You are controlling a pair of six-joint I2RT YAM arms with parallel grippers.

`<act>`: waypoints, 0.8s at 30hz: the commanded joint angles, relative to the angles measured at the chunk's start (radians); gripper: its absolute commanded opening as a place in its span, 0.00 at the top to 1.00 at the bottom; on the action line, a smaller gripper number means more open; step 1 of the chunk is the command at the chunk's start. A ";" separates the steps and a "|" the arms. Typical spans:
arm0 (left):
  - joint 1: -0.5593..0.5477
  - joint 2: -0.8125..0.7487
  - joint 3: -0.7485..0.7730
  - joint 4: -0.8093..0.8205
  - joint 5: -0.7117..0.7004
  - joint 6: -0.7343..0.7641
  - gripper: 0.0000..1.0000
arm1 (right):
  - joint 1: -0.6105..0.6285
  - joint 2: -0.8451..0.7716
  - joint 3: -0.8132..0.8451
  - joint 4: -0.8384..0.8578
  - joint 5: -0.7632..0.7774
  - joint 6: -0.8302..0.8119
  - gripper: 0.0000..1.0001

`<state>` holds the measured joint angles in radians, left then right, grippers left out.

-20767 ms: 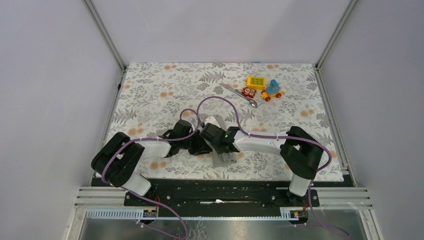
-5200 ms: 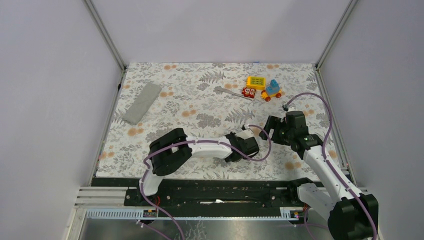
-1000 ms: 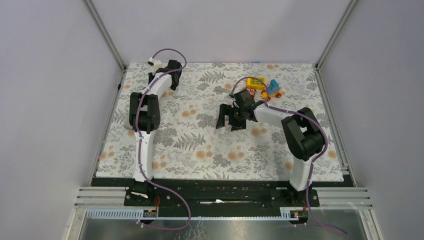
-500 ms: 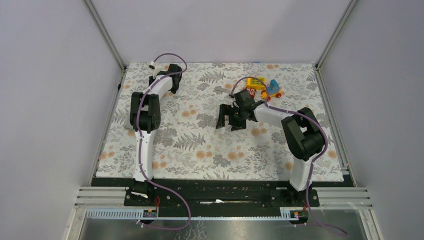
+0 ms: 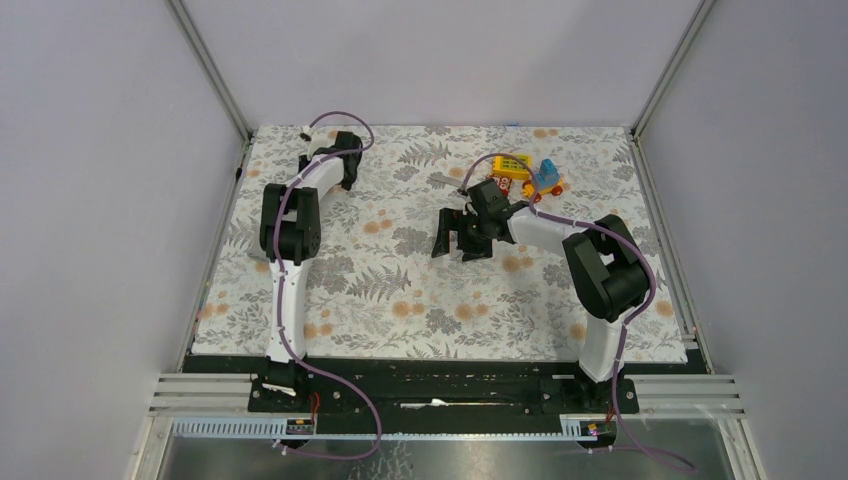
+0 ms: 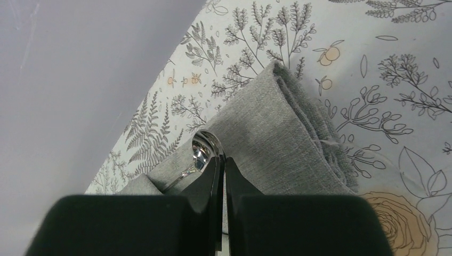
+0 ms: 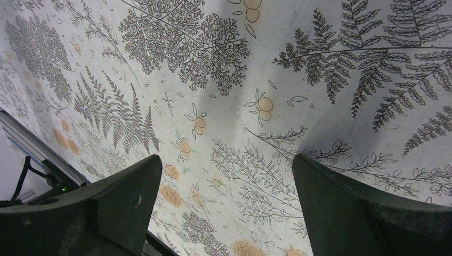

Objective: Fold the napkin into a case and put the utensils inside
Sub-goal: Insert the spoon into the folded napkin.

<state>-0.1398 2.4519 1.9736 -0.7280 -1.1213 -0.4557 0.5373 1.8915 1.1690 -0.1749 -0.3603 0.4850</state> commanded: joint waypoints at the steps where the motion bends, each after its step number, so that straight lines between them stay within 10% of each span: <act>1: 0.012 -0.017 -0.014 0.063 0.059 0.007 0.92 | 0.011 -0.047 -0.002 -0.036 0.021 -0.020 0.00; 15: 0.011 -0.272 -0.086 0.036 0.211 -0.012 0.60 | 0.008 -0.167 0.018 -0.138 0.214 -0.117 0.00; 24: 0.017 -0.693 -0.378 0.117 1.040 -0.011 0.38 | -0.033 -0.127 0.138 -0.145 0.329 -0.366 0.01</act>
<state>-0.1337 1.9804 1.7821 -0.6907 -0.5629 -0.4675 0.5213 1.7470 1.1957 -0.3210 -0.0723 0.2901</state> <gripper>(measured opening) 0.599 0.994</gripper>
